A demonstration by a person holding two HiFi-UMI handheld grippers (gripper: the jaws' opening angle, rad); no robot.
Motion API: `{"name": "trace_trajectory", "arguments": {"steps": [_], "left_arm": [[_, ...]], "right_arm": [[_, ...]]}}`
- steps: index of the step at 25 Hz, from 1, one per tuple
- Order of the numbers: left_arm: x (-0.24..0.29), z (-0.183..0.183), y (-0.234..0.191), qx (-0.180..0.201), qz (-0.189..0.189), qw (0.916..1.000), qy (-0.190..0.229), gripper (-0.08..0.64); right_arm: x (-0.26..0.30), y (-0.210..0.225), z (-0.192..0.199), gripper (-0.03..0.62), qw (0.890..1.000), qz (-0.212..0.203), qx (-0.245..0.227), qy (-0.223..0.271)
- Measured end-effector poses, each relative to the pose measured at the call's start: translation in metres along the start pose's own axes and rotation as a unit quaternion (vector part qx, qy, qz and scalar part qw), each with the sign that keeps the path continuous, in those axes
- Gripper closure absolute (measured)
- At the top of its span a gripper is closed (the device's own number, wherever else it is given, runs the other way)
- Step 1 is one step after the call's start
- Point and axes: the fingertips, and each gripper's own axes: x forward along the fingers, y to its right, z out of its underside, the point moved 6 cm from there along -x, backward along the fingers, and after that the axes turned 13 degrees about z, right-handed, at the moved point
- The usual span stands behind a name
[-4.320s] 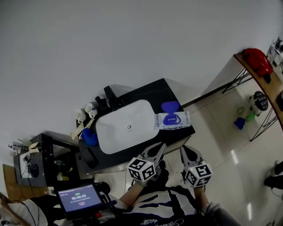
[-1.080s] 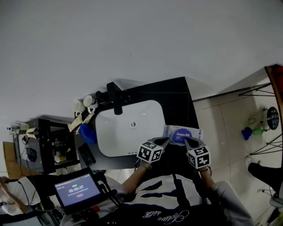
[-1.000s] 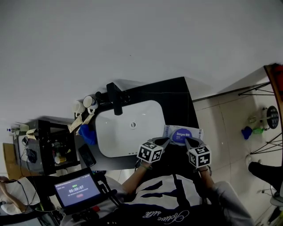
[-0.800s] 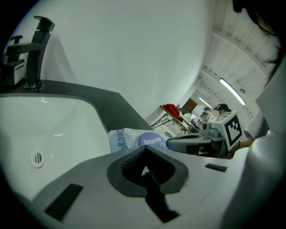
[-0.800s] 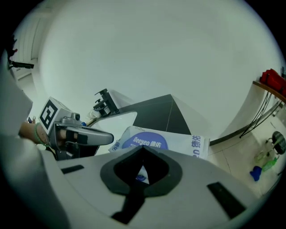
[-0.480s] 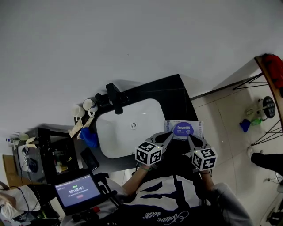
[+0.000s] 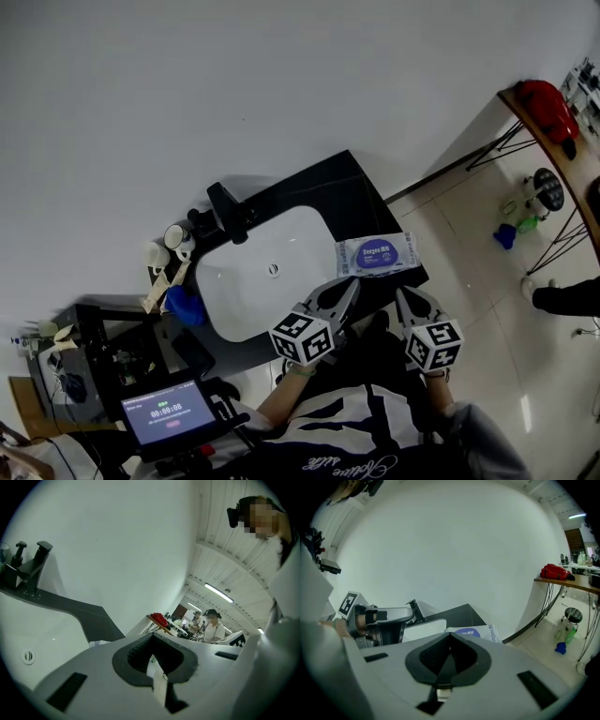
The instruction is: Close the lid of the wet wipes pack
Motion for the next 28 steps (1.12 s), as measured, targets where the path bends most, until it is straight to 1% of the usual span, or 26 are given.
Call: {"name": "trace_trajectory", "arguments": {"steps": [6,10,14,17,20,22,25,28], "left_arm": [[-0.002,0.009,0.015,-0.003,0.011,0.9999,-0.005,0.558],[-0.003,0.012,0.020,0.000,0.007,1.0000,-0.006,0.560],[-0.004,0.031,0.061,0.018,0.006,0.9998,0.004,0.560],[-0.003,0.042,0.084,0.030,-0.001,0.9995,0.009,0.558],[-0.009,0.065,0.119,0.039,-0.006,0.9992,0.009,0.560],[-0.011,0.080,0.139,0.041,-0.011,0.9991,0.007,0.560],[-0.016,0.094,0.150,0.038,-0.021,0.9991,0.003,0.560],[-0.027,0.116,0.170,0.038,-0.033,0.9987,-0.002,0.560]], "right_arm": [[-0.020,0.000,0.004,0.594,1.000,0.016,0.004,0.004],[-0.026,-0.004,0.005,0.594,1.000,0.007,0.007,0.011],[-0.068,0.003,0.025,0.594,1.000,-0.008,0.009,0.027],[-0.090,0.006,0.038,0.594,0.999,-0.019,0.009,0.030],[-0.122,0.012,0.053,0.594,0.999,-0.031,0.004,0.038],[-0.138,0.016,0.059,0.594,0.998,-0.038,0.002,0.043],[-0.144,0.015,0.063,0.594,0.998,-0.051,-0.001,0.041],[-0.162,0.015,0.080,0.594,0.997,-0.059,-0.002,0.040]]}}
